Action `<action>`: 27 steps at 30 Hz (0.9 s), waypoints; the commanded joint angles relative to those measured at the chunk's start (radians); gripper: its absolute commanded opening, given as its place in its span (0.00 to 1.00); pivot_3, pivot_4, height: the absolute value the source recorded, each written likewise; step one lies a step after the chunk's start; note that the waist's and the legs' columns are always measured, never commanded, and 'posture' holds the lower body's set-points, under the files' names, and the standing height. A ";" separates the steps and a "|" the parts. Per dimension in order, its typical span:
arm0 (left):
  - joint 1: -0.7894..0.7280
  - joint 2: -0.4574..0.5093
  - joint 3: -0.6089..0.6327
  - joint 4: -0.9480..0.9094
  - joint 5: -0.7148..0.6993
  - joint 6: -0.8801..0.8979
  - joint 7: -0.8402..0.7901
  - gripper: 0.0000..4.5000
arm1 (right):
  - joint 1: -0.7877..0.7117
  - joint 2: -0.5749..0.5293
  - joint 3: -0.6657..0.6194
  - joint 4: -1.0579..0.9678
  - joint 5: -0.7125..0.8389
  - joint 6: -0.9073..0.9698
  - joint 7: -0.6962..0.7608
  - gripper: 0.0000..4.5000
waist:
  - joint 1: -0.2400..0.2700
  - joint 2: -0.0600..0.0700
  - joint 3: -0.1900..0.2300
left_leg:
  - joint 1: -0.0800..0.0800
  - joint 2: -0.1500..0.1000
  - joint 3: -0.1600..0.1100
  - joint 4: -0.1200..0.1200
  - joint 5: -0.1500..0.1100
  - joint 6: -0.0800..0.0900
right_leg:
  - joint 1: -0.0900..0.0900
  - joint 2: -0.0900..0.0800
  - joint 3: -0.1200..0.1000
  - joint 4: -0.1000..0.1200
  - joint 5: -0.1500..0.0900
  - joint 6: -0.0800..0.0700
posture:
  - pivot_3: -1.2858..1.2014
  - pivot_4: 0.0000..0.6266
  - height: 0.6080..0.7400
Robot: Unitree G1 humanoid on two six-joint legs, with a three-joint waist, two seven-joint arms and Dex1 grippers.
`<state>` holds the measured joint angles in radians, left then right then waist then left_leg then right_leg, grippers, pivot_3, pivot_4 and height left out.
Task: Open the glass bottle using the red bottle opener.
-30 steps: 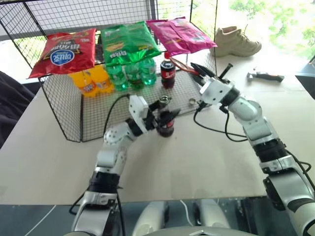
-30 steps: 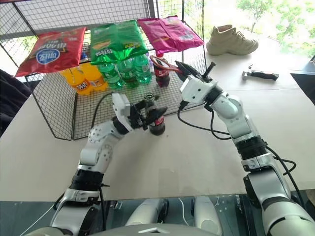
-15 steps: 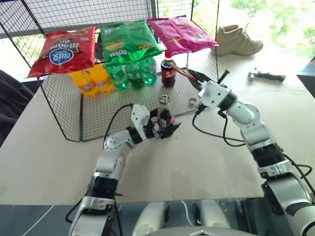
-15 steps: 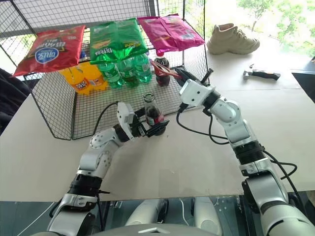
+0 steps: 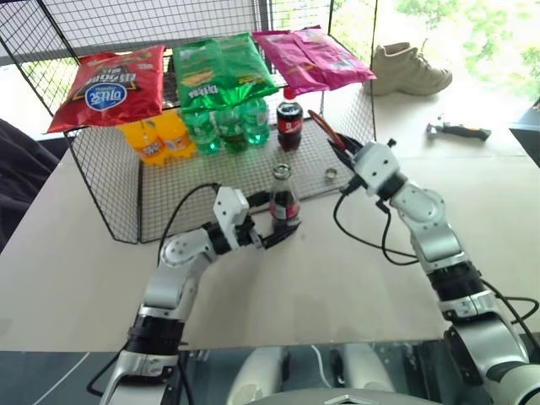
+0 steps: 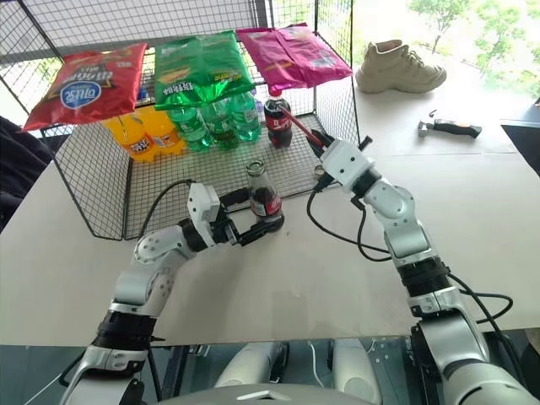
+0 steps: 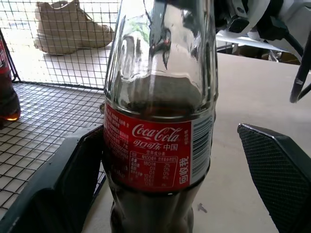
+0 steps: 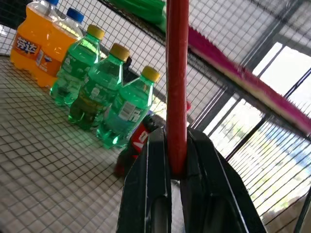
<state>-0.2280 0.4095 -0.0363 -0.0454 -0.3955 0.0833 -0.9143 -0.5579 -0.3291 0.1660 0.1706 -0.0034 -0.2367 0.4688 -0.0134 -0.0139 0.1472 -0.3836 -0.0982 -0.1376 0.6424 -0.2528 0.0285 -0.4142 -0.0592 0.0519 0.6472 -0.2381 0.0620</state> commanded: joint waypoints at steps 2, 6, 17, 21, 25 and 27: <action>0.046 0.033 0.030 -0.089 -0.017 0.006 0.003 0.99 | 0.045 0.000 -0.054 -0.094 0.121 0.140 0.061 0.00 | 0.000 0.000 0.000 | 0.000 0.000 0.000 -0.001 0.000 0.000 | 0.000 0.000 0.000 -0.001 0.000 0.000 | 0.52 0.24 0.94; 0.099 0.059 0.051 -0.141 -0.039 0.037 0.002 0.99 | 0.116 -0.003 -0.062 -0.169 0.197 0.260 0.105 0.00 | 0.000 0.001 0.000 | 0.000 0.000 0.000 -0.002 0.000 0.000 | 0.000 0.000 0.000 -0.001 0.000 0.000 | 0.52 0.24 0.94; 0.170 0.094 0.101 -0.185 -0.047 0.050 0.035 0.99 | 0.306 -0.064 -0.073 -0.399 0.402 0.621 0.209 0.00 | 0.003 0.001 0.000 | 0.000 0.000 -0.001 -0.002 0.000 0.001 | 0.000 -0.001 -0.002 -0.002 0.000 0.000 | 0.52 0.24 0.94; 0.235 0.102 0.144 -0.205 -0.057 0.063 0.063 0.99 | 0.384 -0.102 -0.078 -0.471 0.465 0.765 0.210 0.00 | 0.001 0.001 0.001 | 0.000 0.000 -0.001 -0.003 -0.001 0.001 | 0.000 -0.002 -0.002 -0.004 0.000 0.000 | 0.52 0.24 0.94; 0.286 0.102 0.185 -0.209 -0.067 0.078 0.092 0.99 | 0.417 -0.110 -0.091 -0.478 0.456 0.791 0.187 0.00 | 0.003 0.001 0.001 | 0.000 0.000 -0.001 -0.003 -0.003 0.005 | 0.001 -0.002 -0.002 -0.003 0.000 0.000 | 0.52 0.24 0.94; 0.326 0.104 0.205 -0.211 -0.064 0.079 0.102 1.00 | 0.423 -0.118 -0.103 -0.467 0.446 0.793 0.181 0.27 | 0.004 0.001 0.001 | 0.001 0.000 -0.001 -0.003 -0.003 0.006 | 0.001 -0.002 -0.002 -0.003 0.000 0.000 | 0.52 0.24 0.94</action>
<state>0.0716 0.5046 0.1311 -0.2227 -0.4416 0.1658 -0.8236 -0.1370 -0.4335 0.0988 -0.2662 0.4401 0.5585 0.6561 -0.0098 -0.0126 0.1481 -0.3825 -0.0981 -0.1384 0.6395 -0.2561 0.0341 -0.4129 -0.0614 0.0496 0.6437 -0.2379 0.0620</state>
